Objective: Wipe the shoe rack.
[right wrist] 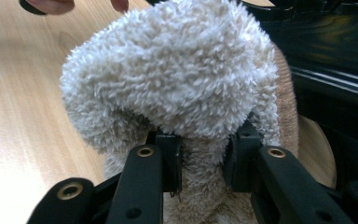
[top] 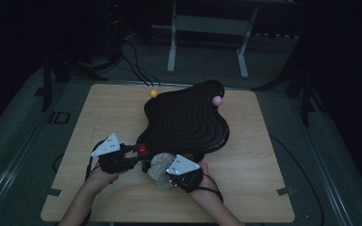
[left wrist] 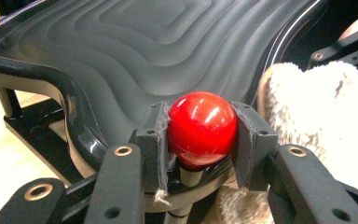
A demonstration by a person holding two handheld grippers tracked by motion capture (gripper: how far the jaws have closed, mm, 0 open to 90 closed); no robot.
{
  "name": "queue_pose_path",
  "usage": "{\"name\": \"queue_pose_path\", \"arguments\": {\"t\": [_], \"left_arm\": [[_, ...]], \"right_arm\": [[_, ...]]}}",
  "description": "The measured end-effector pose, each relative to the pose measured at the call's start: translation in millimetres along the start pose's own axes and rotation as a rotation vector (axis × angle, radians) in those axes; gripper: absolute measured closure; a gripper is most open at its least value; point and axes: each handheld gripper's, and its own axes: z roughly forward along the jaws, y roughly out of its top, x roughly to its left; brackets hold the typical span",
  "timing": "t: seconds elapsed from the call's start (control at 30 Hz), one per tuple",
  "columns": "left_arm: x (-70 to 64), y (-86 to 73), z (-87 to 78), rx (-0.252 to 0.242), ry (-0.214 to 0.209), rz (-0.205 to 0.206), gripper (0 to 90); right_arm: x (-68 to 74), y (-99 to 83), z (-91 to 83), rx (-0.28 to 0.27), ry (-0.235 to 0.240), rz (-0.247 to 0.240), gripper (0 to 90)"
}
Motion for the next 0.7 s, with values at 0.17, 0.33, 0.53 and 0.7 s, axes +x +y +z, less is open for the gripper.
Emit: {"name": "queue_pose_path", "arguments": {"t": [0.17,0.33,0.53,0.7], "left_arm": [[-0.2,-0.1,-0.1,-0.001,0.001,-0.001,59.9],[0.1,-0.2,0.0,-0.001,0.000,0.000,59.9],[-0.4,-0.1,-0.2,0.001,0.004,0.002,59.9],[-0.3,-0.6,0.0,-0.005,0.003,0.003,59.9]], "right_arm": [[0.7,-2.1,11.7,0.024,0.030,0.017,71.6],[7.3,1.3,14.0,0.025,0.013,-0.019,71.6],[9.1,-0.8,27.1,0.040,0.034,-0.006,71.6],[15.0,1.5,28.5,0.040,0.014,-0.033,71.7]]}}
